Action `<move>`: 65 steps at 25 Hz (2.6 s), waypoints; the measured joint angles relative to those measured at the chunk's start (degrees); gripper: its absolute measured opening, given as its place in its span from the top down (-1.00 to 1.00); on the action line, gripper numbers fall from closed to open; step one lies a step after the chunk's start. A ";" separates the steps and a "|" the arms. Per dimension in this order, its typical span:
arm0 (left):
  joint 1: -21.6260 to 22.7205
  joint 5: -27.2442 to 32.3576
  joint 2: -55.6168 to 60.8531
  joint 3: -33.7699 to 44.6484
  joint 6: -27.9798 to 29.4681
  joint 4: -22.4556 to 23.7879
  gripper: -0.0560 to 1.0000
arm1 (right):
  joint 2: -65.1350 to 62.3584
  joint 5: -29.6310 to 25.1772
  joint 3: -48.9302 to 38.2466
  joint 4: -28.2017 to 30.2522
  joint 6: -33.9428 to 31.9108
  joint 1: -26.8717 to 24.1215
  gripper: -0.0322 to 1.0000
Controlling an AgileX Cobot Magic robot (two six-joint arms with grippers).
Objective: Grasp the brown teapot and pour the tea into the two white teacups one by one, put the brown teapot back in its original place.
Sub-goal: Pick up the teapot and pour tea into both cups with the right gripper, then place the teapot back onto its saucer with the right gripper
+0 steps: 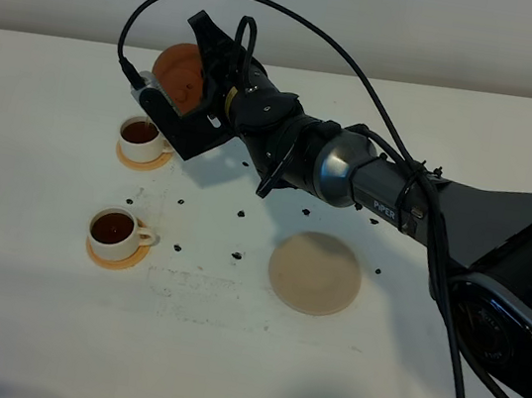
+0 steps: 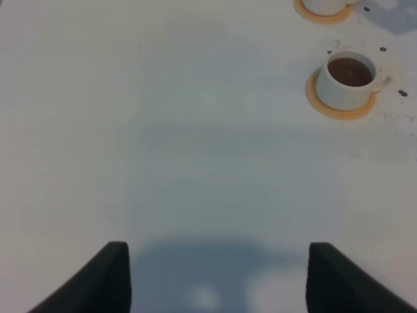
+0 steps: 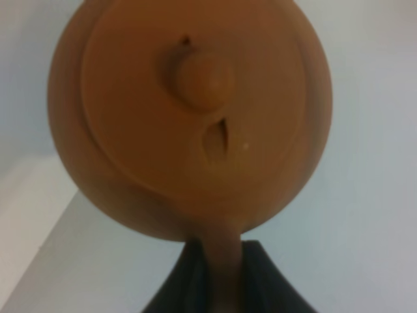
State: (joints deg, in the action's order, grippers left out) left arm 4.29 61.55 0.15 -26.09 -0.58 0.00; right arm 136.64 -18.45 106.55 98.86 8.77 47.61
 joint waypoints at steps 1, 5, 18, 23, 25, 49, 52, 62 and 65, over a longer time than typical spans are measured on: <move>0.00 0.00 0.00 0.00 0.00 0.00 -0.14 | 0.00 0.00 0.00 0.00 0.00 0.00 0.75; 0.00 0.00 0.00 0.00 0.00 0.00 -0.14 | 0.00 0.00 0.00 0.11 0.00 0.00 0.75; 0.00 0.00 0.00 0.00 0.00 0.00 -0.14 | 0.00 0.00 0.00 0.16 -12.68 0.00 0.75; 0.00 0.00 0.00 0.00 0.00 0.00 -0.14 | 0.00 -0.05 0.00 -0.31 -18.34 0.00 0.75; 0.00 0.00 0.00 0.00 0.00 0.00 -0.14 | 0.00 -0.05 0.00 -1.40 -19.02 0.00 0.75; 0.00 0.00 0.00 0.00 0.00 0.00 -0.14 | -8.86 -13.71 0.10 -83.64 -7.34 -6.38 0.75; 0.00 0.00 0.00 0.00 0.00 0.00 -0.14 | -8.86 -16.17 0.10 -92.04 -4.43 -6.89 0.75; 0.00 0.00 0.00 0.00 0.00 0.00 -0.14 | -8.57 -19.58 0.10 -100.50 -1.48 -6.59 0.75; 0.00 0.00 0.00 0.00 0.00 0.00 -0.14 | -7.02 -19.79 0.10 -100.44 -1.48 -6.36 0.75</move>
State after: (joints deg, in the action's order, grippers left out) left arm 4.29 61.55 0.15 -26.09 -0.58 0.00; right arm 129.62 -38.25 106.65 -1.58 7.29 41.25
